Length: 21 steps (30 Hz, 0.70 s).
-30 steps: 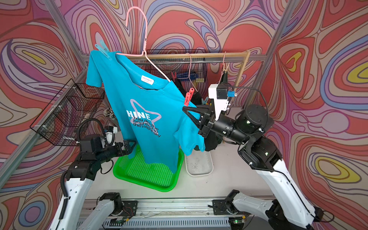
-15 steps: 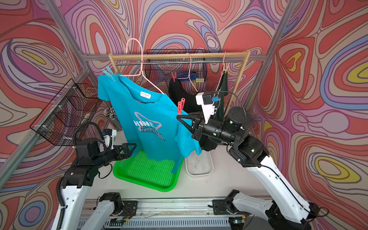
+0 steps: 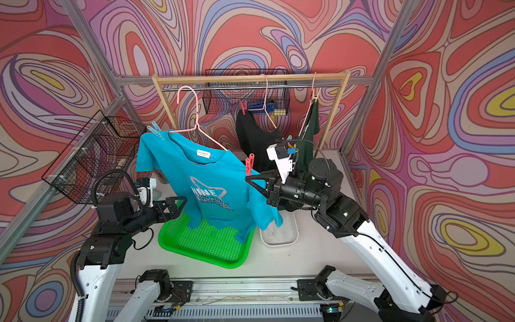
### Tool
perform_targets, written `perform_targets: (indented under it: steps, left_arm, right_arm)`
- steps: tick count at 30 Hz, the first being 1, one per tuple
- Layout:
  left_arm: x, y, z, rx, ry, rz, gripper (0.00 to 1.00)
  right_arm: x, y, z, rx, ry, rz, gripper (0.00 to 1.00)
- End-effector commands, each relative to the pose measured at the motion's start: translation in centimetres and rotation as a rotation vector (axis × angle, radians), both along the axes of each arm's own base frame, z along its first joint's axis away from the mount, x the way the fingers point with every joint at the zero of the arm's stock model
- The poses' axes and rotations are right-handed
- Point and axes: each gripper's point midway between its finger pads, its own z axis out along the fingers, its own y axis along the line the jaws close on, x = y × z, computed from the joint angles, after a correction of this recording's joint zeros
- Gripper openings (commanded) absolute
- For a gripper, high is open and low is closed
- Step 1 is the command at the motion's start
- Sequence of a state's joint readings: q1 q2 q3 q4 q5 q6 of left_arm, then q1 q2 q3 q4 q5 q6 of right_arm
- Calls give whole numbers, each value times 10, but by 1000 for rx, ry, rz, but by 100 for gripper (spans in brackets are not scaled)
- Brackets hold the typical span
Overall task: Remove the clothespins securing t-shirts to the hanger
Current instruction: Pick up the hanger from the clothes rail.
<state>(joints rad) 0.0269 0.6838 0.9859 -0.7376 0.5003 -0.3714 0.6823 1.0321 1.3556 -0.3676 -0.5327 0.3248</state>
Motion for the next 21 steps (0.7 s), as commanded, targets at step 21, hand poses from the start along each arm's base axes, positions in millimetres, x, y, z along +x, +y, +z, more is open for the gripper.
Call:
perform_targets:
  steps: [21]
  left_arm:
    - [-14,-14,41,-97,-23,-47,100]
  right_arm:
    - [15,22,-83,-98,110,37,0]
